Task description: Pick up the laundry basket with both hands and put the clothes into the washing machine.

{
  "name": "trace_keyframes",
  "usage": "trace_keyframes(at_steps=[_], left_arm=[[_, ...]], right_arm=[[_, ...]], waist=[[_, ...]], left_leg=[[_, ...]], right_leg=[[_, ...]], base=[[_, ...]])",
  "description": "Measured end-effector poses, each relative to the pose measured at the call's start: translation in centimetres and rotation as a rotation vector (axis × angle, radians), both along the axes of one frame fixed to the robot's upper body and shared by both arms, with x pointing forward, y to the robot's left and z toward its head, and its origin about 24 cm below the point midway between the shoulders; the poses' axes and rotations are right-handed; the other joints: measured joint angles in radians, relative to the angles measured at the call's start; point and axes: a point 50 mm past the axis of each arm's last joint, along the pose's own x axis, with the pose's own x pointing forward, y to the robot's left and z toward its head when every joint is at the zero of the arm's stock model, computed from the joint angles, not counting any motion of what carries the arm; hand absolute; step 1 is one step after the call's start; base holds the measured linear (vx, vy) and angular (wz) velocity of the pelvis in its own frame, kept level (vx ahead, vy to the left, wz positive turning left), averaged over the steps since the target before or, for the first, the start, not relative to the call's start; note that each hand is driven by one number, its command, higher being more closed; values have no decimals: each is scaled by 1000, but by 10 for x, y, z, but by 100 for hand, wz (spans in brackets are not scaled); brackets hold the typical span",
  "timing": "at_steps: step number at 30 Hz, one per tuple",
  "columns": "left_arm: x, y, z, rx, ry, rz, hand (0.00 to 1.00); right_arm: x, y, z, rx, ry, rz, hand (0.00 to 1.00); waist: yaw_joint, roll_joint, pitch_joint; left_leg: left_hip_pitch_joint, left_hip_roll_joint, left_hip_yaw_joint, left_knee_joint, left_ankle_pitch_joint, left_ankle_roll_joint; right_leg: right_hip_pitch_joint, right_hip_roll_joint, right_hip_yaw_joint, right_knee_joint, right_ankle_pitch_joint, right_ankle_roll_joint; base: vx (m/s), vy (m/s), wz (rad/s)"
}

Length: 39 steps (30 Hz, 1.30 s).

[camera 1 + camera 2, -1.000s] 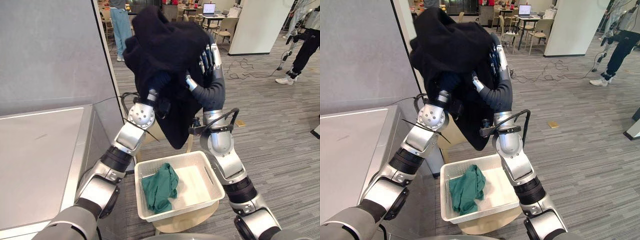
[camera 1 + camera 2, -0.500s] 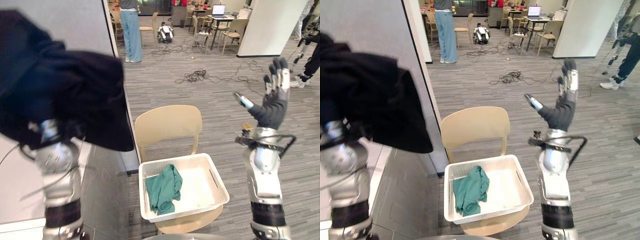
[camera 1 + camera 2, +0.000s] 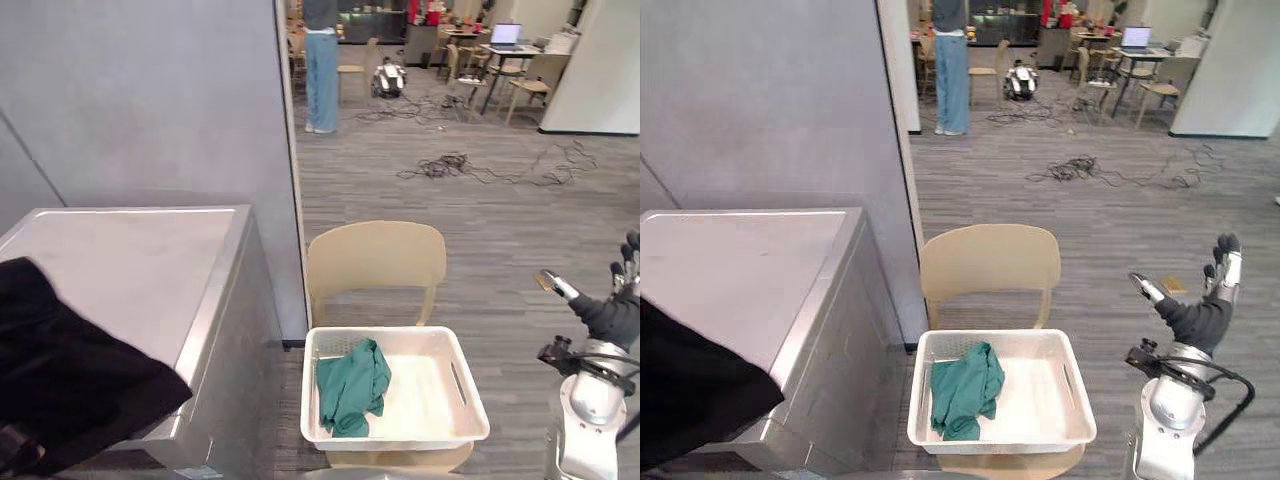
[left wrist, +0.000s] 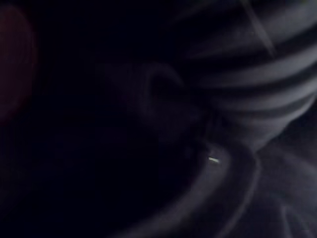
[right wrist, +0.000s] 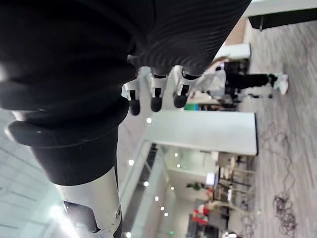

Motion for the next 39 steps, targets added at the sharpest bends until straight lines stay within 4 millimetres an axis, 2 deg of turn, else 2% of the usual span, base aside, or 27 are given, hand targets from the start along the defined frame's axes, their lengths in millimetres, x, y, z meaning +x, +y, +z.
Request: trace_keyframes(at_steps=[1,4,6,8,9,10,11,13,14,15,16,18,22,24,25,28,29,30,31,32,35,37,38,39], left_arm=[[-14,4,-5,-19,12,76,100],[-38,11,-19,-88,28,192,100],[-59,20,-41,-184,58,290,100],[-85,26,-76,-335,111,402,100],[-91,26,-86,-381,114,426,100],[-102,25,-110,-490,111,466,100],[-107,22,-122,-547,112,487,100],[-122,6,-172,-789,104,562,100],[-125,1,-183,-847,104,580,100],[-130,-12,-203,-954,115,609,100],[-129,-24,-220,-1051,131,604,100],[-124,-41,-241,-1173,182,575,100],[-91,-75,-274,-1362,355,371,100],[-75,-85,-281,-1395,429,279,100],[-60,-95,-287,-1413,497,175,100],[-36,-110,-293,-1419,603,17,100],[-21,-117,-294,-1401,657,-71,100],[-15,-119,-294,-1396,669,-97,100],[-6,-122,-295,-1396,676,-133,100],[-2,-123,-295,-1395,676,-145,100],[8,-128,-295,-1394,687,-188,100],[16,-132,-295,-1388,702,-231,100],[18,-132,-295,-1388,701,-239,100],[26,-134,-294,-1382,701,-266,100]], right_arm=[[-5,-5,-1,-5,13,-27,0],[-17,-14,-7,13,45,-89,0],[-27,-21,-11,30,58,-145,0],[-33,-29,-20,47,99,-184,0],[-34,-31,-24,58,116,-198,0],[-38,-35,-35,88,152,-232,0],[-41,-37,-41,110,171,-251,0],[-53,-39,-72,224,254,-321,0],[-56,-38,-80,254,276,-335,0],[-60,-35,-95,312,318,-353,0],[-65,-29,-110,375,351,-367,0],[-68,-22,-132,451,419,-358,0],[-69,-3,-168,574,539,-313,0],[-72,6,-183,619,598,-302,0],[-76,16,-201,683,669,-289,0],[-89,39,-229,780,812,-246,0],[-97,53,-244,845,898,-215,0],[-99,59,-249,866,933,-196,0],[-97,75,-258,923,991,-134,0],[-96,80,-260,933,1007,-110,0],[-77,76,-258,874,1037,-8,0],[-63,75,-256,838,1051,32,0],[-60,75,-256,817,1066,53,0],[-53,75,-254,793,1071,70,0]], waist=[[18,-1,3],[36,-5,6],[46,-7,6],[47,-8,7],[47,-8,7],[47,-8,7],[47,-9,8],[44,-14,12],[44,-14,12],[43,-15,13],[43,-17,15],[45,-18,20],[45,-12,53],[43,-8,77],[43,-9,98],[39,-5,122],[31,7,144],[27,9,157],[12,16,194],[11,16,208],[15,28,258],[17,51,283],[15,57,287],[13,62,297]], left_leg=[[0,0,-7,0,0,0],[-10,-2,-27,0,0,0],[-14,-4,-41,0,-1,1],[-15,-6,-50,3,0,0],[-15,-7,-51,5,0,0],[-18,-8,-53,5,-1,0],[-19,-8,-54,5,-1,0],[-19,-7,-59,5,-2,2],[-18,-7,-59,6,-2,3],[-15,-5,-58,6,-5,2],[-12,-4,-58,6,-7,2],[-12,-3,-58,7,-7,2],[3,-2,-47,7,-9,-2],[20,-2,-38,7,-15,4],[32,-3,-31,7,-19,6],[37,-4,-21,7,-22,7],[35,-4,-23,7,-24,7],[35,-4,-26,7,-24,7],[25,-3,-42,17,-24,7],[11,-5,-50,34,-25,4],[-35,-10,-88,93,-35,-1],[-87,-15,-135,123,-29,-7],[-104,-23,-142,130,-19,-5],[-132,-42,-131,133,31,8]], right_leg=[[8,-1,-7,4,-5,1],[8,-3,-29,10,-18,5],[8,-9,-39,17,-25,5],[7,-9,-53,26,-32,7],[7,-9,-54,27,-34,7],[6,-9,-56,27,-36,8],[6,-9,-56,27,-37,8],[6,-9,-56,32,-45,9],[5,-9,-56,34,-48,8],[5,-9,-56,40,-53,7],[6,-10,-56,43,-56,6],[7,-8,-57,43,-57,5],[13,-6,-52,51,-55,8],[21,-10,-46,58,-60,5],[25,-10,-37,63,-67,5],[24,-12,-30,73,-74,8],[24,-15,-32,99,-88,5],[20,-16,-34,113,-94,3],[1,-21,-49,162,-116,3],[-8,-25,-57,183,-126,0],[-37,-35,-95,248,-159,-7],[-65,-54,-156,308,-198,-15],[-76,-66,-176,332,-213,-15],[-84,-97,-222,371,-235,-14]], base=[[6,-12,16],[-19,-15,23],[26,-7,20],[54,-16,16],[35,-18,8],[25,-12,6],[30,-14,8],[31,-15,6],[33,-18,1],[34,-20,0],[32,-18,0],[0,0,0],[-2,-5,-7],[-14,-2,-16],[-22,0,-14],[-8,-1,-10],[1,-7,5],[1,-23,20],[13,-24,27],[5,-25,35],[27,-33,43],[-4,-50,75],[-43,-51,104],[-56,-49,123]])
